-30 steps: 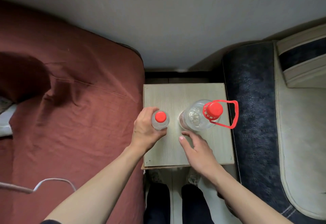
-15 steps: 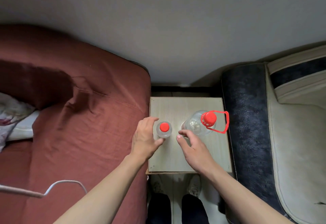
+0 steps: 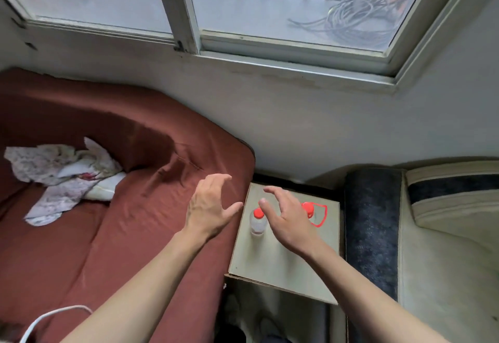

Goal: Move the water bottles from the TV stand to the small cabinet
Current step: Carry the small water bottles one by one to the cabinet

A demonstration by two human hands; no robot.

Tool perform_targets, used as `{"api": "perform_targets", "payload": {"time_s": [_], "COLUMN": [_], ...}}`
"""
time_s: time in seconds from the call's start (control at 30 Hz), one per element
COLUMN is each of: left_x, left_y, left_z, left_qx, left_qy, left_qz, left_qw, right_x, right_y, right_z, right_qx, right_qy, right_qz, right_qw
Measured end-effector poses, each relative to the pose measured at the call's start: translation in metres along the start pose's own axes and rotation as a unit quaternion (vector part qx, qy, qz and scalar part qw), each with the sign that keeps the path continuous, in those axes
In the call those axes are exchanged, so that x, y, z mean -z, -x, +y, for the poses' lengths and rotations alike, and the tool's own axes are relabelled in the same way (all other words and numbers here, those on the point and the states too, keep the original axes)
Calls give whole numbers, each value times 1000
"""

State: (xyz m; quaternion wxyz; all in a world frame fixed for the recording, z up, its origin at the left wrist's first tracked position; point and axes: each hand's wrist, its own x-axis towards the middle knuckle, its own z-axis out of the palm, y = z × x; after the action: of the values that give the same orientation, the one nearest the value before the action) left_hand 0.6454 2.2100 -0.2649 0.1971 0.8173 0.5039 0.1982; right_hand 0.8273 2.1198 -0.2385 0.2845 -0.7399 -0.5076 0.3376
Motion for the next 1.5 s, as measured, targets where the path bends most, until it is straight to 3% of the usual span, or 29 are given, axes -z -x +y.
{"api": "perform_targets", "payload": {"time_s": [0.37,0.67,0.8,1.2,1.5], "left_x": [109,184,207,239,266], "left_y": [90,247,343,693,840], "left_z": [47,42,33,42,68], "left_qx": [137,295,372,551,600], "left_qy": [-57,-86,-82,-125,-169], "left_qz": [123,234,281,304,322], "left_qw": [981,923,881,767,713], "right_x": [34,-35,-87,-239,-301], "right_y": [16,80,144,425,577], "right_z": [-69,-155,-193,-250,-275], "right_qx": [198,350,419,567,646], "right_qy": [156,201,229,261,292], "right_qz": [-60,-153,-188,-313,-349], "right_qw": [966,902,859,716,613]}}
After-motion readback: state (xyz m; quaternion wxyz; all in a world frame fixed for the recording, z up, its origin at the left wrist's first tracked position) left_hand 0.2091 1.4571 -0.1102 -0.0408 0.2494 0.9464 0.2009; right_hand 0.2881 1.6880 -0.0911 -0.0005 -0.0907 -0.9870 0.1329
